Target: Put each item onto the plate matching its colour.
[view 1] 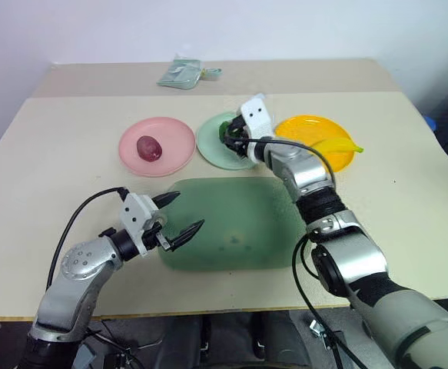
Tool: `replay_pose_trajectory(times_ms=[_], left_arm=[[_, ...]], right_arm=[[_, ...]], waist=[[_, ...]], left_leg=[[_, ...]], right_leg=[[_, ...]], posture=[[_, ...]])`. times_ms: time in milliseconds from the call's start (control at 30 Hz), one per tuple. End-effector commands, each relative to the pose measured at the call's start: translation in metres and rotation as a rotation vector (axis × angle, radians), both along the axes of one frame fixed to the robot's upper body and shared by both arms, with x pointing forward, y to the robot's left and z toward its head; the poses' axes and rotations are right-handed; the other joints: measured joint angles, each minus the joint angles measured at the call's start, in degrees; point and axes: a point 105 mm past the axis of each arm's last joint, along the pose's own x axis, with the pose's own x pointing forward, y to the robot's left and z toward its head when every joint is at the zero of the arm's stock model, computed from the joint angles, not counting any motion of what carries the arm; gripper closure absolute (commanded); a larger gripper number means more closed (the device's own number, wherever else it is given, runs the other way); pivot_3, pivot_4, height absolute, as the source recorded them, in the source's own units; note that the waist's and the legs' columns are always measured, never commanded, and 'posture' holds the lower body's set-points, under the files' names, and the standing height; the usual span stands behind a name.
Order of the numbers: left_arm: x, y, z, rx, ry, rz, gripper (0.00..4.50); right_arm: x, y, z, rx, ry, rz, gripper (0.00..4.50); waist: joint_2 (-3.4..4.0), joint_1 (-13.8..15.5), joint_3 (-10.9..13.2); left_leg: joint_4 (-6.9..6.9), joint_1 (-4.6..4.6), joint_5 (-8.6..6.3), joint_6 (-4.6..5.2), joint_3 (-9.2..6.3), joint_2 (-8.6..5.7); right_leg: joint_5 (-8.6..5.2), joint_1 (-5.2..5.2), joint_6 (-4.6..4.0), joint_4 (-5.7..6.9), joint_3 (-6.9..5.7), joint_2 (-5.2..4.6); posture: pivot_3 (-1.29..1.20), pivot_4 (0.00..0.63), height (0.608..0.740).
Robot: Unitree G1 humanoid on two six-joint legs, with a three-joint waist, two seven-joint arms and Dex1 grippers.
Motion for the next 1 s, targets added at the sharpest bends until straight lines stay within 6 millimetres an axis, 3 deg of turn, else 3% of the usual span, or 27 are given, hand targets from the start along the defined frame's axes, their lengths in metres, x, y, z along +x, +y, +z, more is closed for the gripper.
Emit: replay_pose_trajectory(times_ms=[33,100,233,333,467,567,667,800,1000], left_arm=[[-0.007,0.002,0.015,-0.003,-0.066,0.040,0.00],[-0.009,0.005,0.016,-0.006,-0.068,0.060,0.00],[-0.007,0.012,0.022,-0.020,-0.084,0.116,0.00],[-0.003,0.028,0.028,-0.027,-0.096,0.188,0.00],[-0.003,0.079,0.028,0.032,-0.090,0.351,0.00],[-0.008,0.110,0.025,0.074,-0.077,0.449,0.00],[-0.015,0.126,0.024,0.091,-0.063,0.495,0.00],[-0.021,0.132,0.020,0.107,-0.039,0.507,0.00],[-0.019,0.129,0.021,0.089,-0.049,0.512,0.00]], right_arm=[[0.005,0.005,0.031,0.060,-0.086,0.047,0.98],[0.004,0.003,0.036,0.062,-0.124,0.068,0.07],[-0.007,-0.010,0.055,0.053,-0.285,0.136,0.07],[-0.025,-0.030,0.058,0.030,-0.341,0.225,0.07],[-0.079,-0.088,0.030,-0.024,-0.230,0.412,0.07],[-0.105,-0.126,0.011,-0.055,-0.127,0.414,0.07],[-0.119,-0.151,0.002,-0.056,-0.069,0.374,0.07],[-0.126,-0.165,-0.002,-0.044,-0.046,0.322,0.07],[-0.126,-0.158,-0.003,-0.034,-0.048,0.331,0.07]], waist=[[0.01,-0.3,0.0],[0.01,-0.5,0.0],[0.04,-0.2,0.0],[0.02,0.0,0.0],[0.00,0.6,0.0],[0.00,0.5,0.0],[0.02,-0.2,0.0],[0.01,0.1,0.0],[0.00,0.5,0.0]], left_leg=[[0.04,0.02,0.00,0.00,0.02,0.02],[0.04,0.08,0.04,-0.07,0.04,0.08],[0.02,0.13,0.13,-0.23,0.01,0.25],[0.02,0.12,0.12,-0.21,-0.01,0.24],[0.03,0.12,0.07,-0.13,-0.13,0.23],[0.04,0.13,0.03,-0.05,0.00,0.22],[0.06,0.25,0.03,-0.05,0.13,0.27],[0.06,0.29,0.02,-0.05,0.12,0.28],[0.11,0.26,0.00,-0.03,0.10,0.24]], right_leg=[[0.00,0.03,0.01,-0.01,0.00,0.01],[0.00,0.04,0.03,0.03,0.00,0.05],[-0.01,0.00,0.01,0.15,0.00,0.22],[-0.01,0.01,0.01,0.15,0.01,0.20],[-0.01,0.14,0.02,0.00,-0.03,0.18],[0.00,0.14,0.02,-0.07,-0.02,0.12],[0.00,0.13,0.02,-0.08,0.02,0.09],[-0.01,0.14,0.01,-0.02,0.06,0.04],[0.00,0.15,0.01,-0.03,0.11,-0.06]], posture=[[0.00,0.150,0.740],[0.00,0.150,0.740],[0.00,0.150,0.740],[0.00,0.150,0.740],[0.00,0.150,0.740],[0.00,0.150,0.740],[0.00,0.150,0.740],[0.00,0.150,0.740],[0.00,0.150,0.740]])
